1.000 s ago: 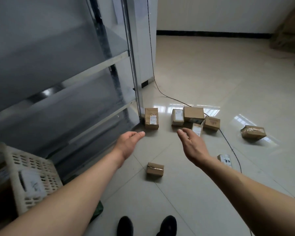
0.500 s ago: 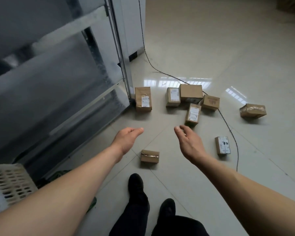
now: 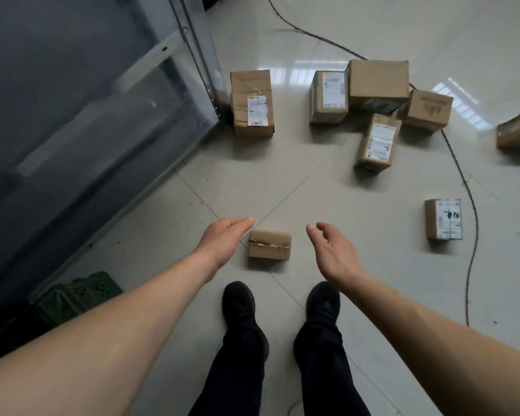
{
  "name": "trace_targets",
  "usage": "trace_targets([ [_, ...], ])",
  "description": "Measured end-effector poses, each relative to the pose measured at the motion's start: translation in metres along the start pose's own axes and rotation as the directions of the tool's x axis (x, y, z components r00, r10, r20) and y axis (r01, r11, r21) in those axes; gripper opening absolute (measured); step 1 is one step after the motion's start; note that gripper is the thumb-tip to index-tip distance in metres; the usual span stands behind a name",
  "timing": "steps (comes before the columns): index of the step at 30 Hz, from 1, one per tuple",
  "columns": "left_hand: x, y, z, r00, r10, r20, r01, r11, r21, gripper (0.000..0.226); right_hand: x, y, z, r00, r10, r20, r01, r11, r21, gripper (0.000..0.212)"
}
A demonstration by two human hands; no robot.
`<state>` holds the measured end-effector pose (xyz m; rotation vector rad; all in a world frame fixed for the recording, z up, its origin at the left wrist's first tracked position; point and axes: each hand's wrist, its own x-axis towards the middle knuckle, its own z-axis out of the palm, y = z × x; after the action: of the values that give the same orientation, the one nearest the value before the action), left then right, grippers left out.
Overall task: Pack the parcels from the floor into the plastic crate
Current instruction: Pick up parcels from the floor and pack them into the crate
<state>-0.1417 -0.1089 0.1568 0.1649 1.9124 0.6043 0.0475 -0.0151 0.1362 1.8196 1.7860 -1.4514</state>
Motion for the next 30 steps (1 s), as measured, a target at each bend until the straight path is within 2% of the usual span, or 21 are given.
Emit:
trace_targets([
  [9,0.17,-0.093,0.081,0.988,-0.148,0.035,0.147,0.989,0.033,0.024,0.152,0.097,0.104,0.983,0.148,0.107,-0.152,0.988,0.031,0.069],
  [14,0.238,-0.125,0.112,0.973,-0.225,0.047,0.225,0.974,-0.004,0.057,0.215,0.126,0.14,0.97,0.197,0.143,-0.209,0.975,0.077,0.075],
  [17,0.255,-0.132,0.126,0.946,-0.306,0.108,0.316,0.943,-0.102,0.079,0.228,0.128,0.154,0.953,0.239,0.183,-0.269,0.95,0.16,0.088],
  [18,0.256,-0.131,0.128,0.938,-0.325,0.121,0.34,0.93,-0.139,0.08,0.228,0.128,0.156,0.957,0.236,0.168,-0.267,0.943,0.197,0.083],
  [19,0.255,-0.129,0.128,0.938,-0.328,0.116,0.344,0.925,-0.163,0.074,0.226,0.129,0.156,0.965,0.225,0.134,-0.252,0.935,0.249,0.068],
  [21,0.249,-0.128,0.125,0.95,-0.308,0.049,0.311,0.926,-0.214,0.05,0.22,0.136,0.15,0.972,0.233,0.036,-0.231,0.912,0.338,0.054],
  [24,0.24,-0.134,0.123,0.95,-0.31,0.032,0.309,0.922,-0.232,0.038,0.202,0.141,0.138,0.973,0.23,-0.007,-0.216,0.924,0.315,0.05],
  [28,0.239,-0.148,0.13,0.942,-0.334,-0.017,0.325,0.927,-0.189,0.064,0.2,0.156,0.14,0.961,0.276,-0.017,-0.263,0.933,0.246,0.052],
  [30,0.244,-0.149,0.134,0.949,-0.314,-0.03,0.303,0.934,-0.189,0.062,0.207,0.16,0.142,0.962,0.273,-0.028,-0.257,0.932,0.257,0.053],
])
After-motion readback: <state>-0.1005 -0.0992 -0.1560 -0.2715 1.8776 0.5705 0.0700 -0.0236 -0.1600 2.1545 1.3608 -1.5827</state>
